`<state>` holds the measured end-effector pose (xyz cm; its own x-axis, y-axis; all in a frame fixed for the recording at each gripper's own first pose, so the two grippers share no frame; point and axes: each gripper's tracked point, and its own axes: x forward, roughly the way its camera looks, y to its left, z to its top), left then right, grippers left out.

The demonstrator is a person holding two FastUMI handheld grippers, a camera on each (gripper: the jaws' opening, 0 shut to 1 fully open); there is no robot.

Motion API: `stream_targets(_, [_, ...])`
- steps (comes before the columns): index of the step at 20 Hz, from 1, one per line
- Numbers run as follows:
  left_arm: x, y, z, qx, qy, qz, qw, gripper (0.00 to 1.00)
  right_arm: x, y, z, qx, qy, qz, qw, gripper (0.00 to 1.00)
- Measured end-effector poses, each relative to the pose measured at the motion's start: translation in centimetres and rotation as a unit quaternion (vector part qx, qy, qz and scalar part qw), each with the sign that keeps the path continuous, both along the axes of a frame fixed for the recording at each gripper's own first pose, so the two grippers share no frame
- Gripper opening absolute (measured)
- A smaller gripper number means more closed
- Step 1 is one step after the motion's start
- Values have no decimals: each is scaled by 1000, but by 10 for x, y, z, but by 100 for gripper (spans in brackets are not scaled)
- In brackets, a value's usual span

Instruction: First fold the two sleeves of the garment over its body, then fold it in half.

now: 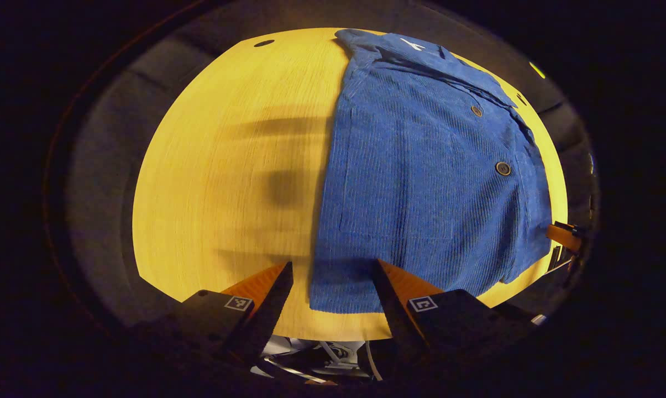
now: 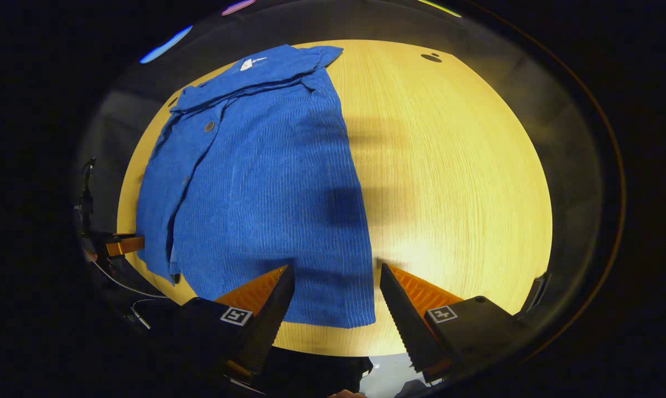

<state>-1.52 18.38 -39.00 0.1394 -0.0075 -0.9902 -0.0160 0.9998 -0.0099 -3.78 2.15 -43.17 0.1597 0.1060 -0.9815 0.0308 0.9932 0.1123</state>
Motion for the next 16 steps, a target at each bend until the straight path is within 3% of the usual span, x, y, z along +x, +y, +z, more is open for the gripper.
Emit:
stream_targets(6, [-1, -1, -3, -1, 11, -8, 1000, 86, -9, -4, -10, -37, 15, 17, 999, 98])
stream_targets(7, [-2, -1, -3, -1, 10, -7, 1000, 86, -11, -4, -10, -37, 20, 10, 999, 93])
stream_targets(9, [-3, -1, -3, 0, -4, 0, 1000, 86, -10, -3, -11, -36, 25, 5, 999, 98])
stream_targets(10, [-3, -1, -2, 0, -4, -6, 1000, 86, -10, -2, -11, -37, 29, 5, 999, 92])
stream_targets(11, [-3, -2, -1, 0, -3, -13, 1000, 86, -11, -2, -10, -35, 38, 0, 999, 98])
stream_targets(12, [-3, -3, -3, -2, -1, -20, 1000, 83, -14, 0, -12, -35, 45, -4, 998, 91])
stream_targets(13, [-1, -5, -3, -6, -3, -22, 1000, 62, -14, 4, -11, -31, 48, -11, 998, 87])
stream_targets(16, [5, -13, -6, -22, -12, -34, 999, 0, -11, 18, -11, -5, 42, -24, 999, 10])
